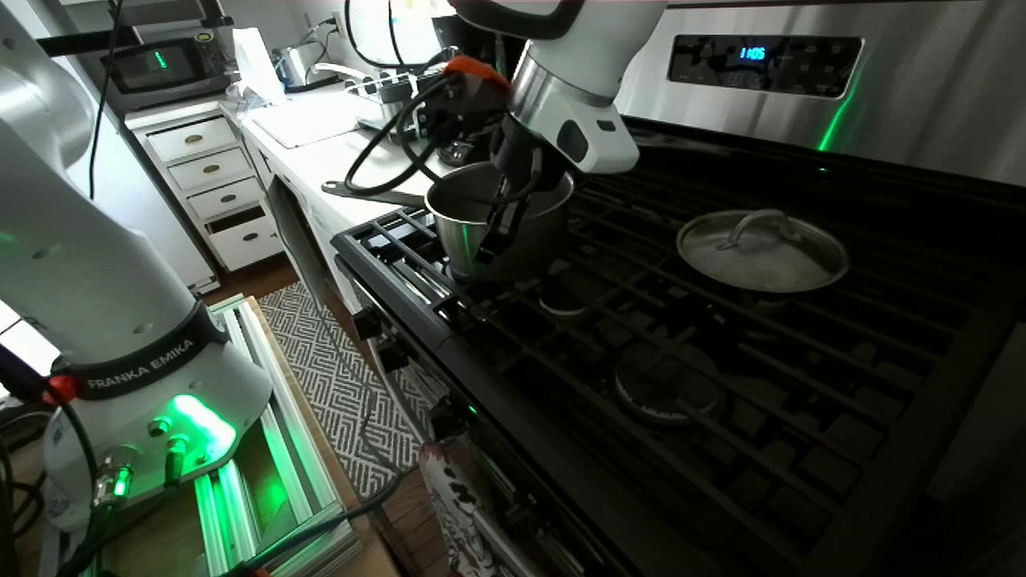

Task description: Move the pot to the left, then put the lid on the pot

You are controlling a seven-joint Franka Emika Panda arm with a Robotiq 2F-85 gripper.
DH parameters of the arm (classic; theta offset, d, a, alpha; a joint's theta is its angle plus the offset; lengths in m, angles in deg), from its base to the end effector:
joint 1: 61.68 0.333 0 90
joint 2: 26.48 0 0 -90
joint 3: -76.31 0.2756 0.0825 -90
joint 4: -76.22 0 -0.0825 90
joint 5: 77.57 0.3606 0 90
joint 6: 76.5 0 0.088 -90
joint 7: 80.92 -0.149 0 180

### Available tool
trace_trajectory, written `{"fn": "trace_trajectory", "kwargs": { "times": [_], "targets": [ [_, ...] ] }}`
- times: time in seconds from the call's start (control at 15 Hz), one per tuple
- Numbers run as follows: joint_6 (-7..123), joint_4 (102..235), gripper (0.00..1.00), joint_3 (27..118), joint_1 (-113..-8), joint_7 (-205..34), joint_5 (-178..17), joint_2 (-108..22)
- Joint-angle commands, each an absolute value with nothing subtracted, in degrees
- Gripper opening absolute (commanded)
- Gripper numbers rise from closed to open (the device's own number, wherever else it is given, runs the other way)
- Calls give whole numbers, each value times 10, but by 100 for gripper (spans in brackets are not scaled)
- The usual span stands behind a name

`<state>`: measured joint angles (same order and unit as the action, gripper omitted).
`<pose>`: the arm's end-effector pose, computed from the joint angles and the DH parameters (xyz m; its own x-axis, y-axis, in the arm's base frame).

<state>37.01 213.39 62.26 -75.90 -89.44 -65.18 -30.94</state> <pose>0.3631 -0.1731 0.1990 0.6284 -0.6081 -0.4852 -0.7120 -0.7008 -0.0437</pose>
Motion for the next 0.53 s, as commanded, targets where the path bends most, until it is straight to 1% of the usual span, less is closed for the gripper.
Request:
{"fn": "trace_trajectory", "kwargs": {
  "times": [0.0,0.27,0.33,0.47],
  "targets": [
    [350,2168,1,634,-746,-878,-663,-286],
    [336,2158,1,640,-742,-886,-641,-296],
    [358,2148,5,636,-746,-891,-654,-297],
    [357,2148,5,636,-746,-891,-654,-297]
  ]
}}
